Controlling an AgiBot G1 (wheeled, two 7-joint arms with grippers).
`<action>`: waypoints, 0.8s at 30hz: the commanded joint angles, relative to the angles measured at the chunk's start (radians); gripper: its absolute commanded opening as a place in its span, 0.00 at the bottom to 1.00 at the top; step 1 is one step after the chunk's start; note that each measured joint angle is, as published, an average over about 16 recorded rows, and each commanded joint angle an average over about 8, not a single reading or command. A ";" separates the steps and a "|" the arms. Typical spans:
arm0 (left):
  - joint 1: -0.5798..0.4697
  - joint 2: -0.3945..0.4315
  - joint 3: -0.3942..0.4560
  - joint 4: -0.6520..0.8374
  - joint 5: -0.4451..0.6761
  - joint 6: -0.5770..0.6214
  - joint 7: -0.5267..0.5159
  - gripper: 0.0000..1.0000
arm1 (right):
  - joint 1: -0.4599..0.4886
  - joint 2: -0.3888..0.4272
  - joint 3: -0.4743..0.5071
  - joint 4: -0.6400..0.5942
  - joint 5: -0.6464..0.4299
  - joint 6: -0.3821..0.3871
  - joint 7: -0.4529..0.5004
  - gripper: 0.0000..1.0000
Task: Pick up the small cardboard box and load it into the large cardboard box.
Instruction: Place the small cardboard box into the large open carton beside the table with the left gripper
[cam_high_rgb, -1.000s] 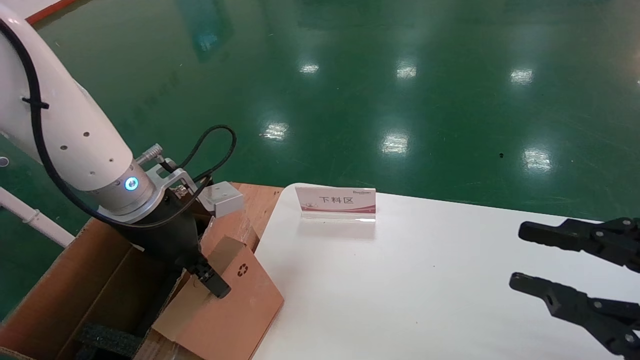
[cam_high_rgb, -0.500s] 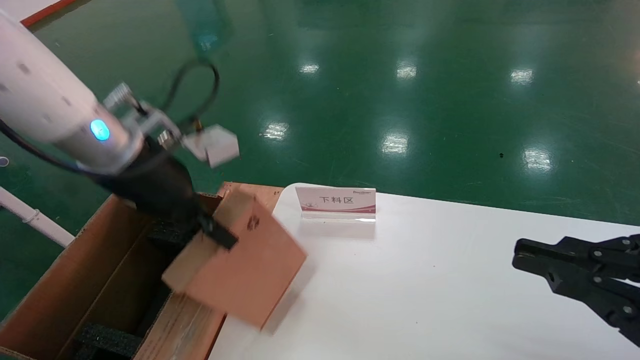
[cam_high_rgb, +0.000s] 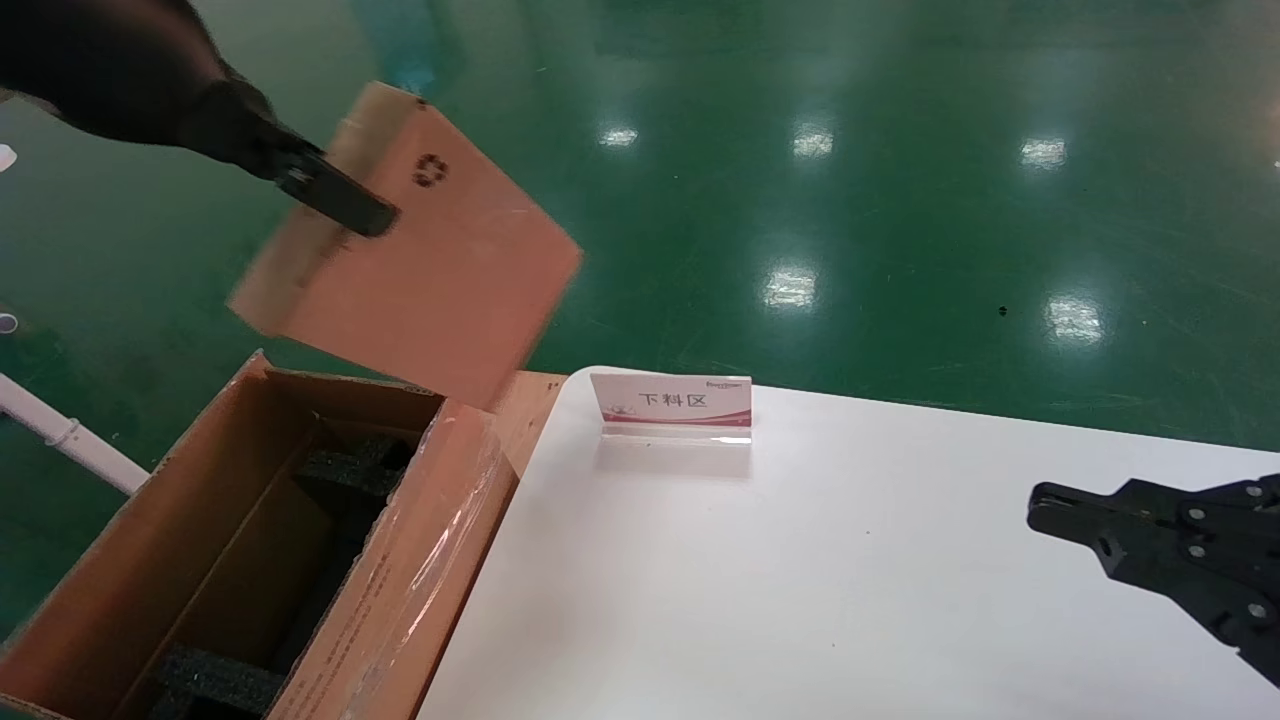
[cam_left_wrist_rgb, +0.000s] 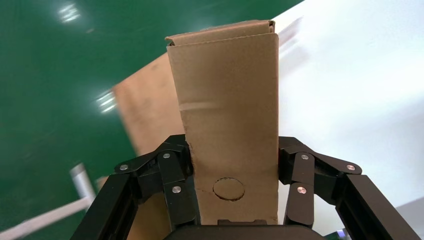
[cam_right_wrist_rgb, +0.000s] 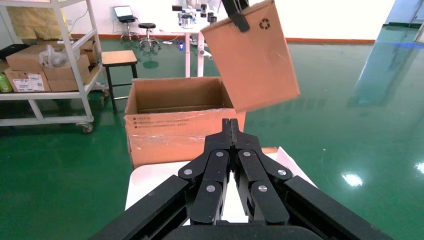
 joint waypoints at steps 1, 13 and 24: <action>-0.042 0.013 0.037 0.016 0.005 0.005 0.015 0.00 | 0.000 0.000 0.000 0.000 0.000 0.000 0.000 0.00; -0.177 0.042 0.478 0.031 -0.093 0.002 0.053 0.00 | 0.000 0.000 -0.001 0.000 0.001 0.000 0.000 1.00; -0.167 -0.018 0.641 0.053 -0.120 -0.024 0.065 0.00 | 0.000 0.001 -0.002 0.000 0.001 0.001 -0.001 1.00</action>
